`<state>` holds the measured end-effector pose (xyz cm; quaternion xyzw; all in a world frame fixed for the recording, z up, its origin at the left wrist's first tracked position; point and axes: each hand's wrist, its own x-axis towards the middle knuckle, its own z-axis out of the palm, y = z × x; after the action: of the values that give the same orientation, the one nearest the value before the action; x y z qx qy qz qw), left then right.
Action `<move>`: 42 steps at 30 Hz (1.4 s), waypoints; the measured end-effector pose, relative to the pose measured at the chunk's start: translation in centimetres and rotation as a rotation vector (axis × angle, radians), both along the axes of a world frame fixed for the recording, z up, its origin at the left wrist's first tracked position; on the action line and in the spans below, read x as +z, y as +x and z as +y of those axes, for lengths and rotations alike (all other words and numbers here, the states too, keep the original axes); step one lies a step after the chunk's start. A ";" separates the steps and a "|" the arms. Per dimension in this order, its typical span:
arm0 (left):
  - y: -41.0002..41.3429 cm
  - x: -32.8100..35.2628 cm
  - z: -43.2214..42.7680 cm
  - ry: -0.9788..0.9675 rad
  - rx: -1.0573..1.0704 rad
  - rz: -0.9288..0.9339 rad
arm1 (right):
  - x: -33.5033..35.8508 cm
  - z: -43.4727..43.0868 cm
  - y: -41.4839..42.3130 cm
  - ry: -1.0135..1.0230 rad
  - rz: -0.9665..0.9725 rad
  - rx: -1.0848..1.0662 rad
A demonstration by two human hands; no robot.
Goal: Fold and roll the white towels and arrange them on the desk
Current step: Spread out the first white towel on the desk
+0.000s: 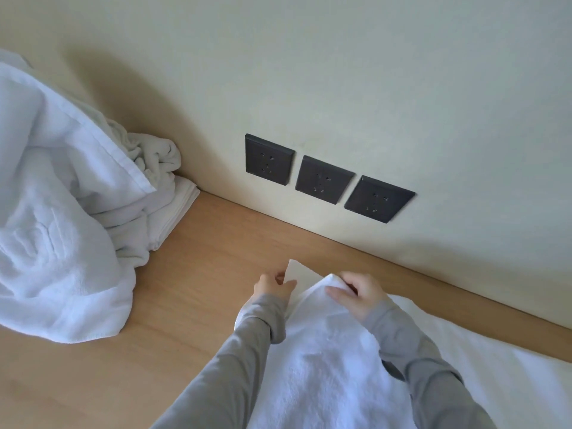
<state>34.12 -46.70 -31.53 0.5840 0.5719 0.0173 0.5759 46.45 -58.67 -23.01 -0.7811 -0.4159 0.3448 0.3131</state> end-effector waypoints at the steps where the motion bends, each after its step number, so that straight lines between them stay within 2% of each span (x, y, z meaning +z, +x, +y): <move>1: 0.0 -0.1 -0.1 -0.013 0.001 -0.049 | -0.4 1.0 0.0 -0.024 -0.037 -0.024; 3: -0.4 0.2 -0.6 -0.086 0.034 -0.157 | -1.0 2.9 -0.2 -0.062 -0.078 -0.063; 6: -1.1 0.9 -1.3 -0.188 0.076 -0.207 | -1.0 4.5 -0.5 0.002 -0.069 -0.060; 9: -1.9 1.7 -1.7 -0.223 0.106 -0.388 | -0.7 4.5 -0.6 0.037 -0.072 -0.038; 13: -2.0 3.6 -2.0 -0.270 0.083 -0.497 | -0.5 3.5 -0.4 -0.007 0.075 -0.042; 16: -1.8 4.3 -2.5 -0.279 0.122 -0.602 | -0.2 3.0 -0.3 -0.037 0.108 0.020; 20: -2.5 5.0 -2.6 -0.290 0.097 -0.623 | 0.2 2.9 -0.2 0.013 0.101 0.005; 23: -3.2 4.7 -2.4 -0.319 -0.016 -0.674 | 0.1 2.6 -0.2 0.003 0.166 -0.044; 25: -3.6 4.3 -1.7 -0.269 -0.062 -0.615 | -0.2 2.3 -0.3 -0.028 0.152 -0.077; 27: -3.9 3.1 -0.4 -0.117 0.025 -0.441 | -0.3 1.9 -0.3 -0.019 0.119 -0.107; 29: -4.4 1.3 1.1 0.146 0.068 -0.004 | -0.1 1.3 -0.4 0.004 0.122 -0.108; 30: -4.7 0.6 1.6 0.213 0.040 0.196 | 0.0 1.0 -0.4 0.012 0.130 -0.101; 32: -4.8 -0.1 1.9 0.215 -0.033 0.388 | 0.3 0.5 -0.5 0.025 0.155 -0.081; 39: -3.1 -0.4 1.4 0.050 -0.076 0.370 | 1.8 -0.2 -1.2 0.019 0.189 -0.047; 42: -3.8 0.1 0.7 -0.006 -0.014 0.267 | 2.8 -0.9 -1.5 0.021 0.183 -0.055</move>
<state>30.34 -46.04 -31.44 0.5831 0.6395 -0.0662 0.4966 44.93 -59.57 -20.23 -0.7543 -0.3674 0.4015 0.3673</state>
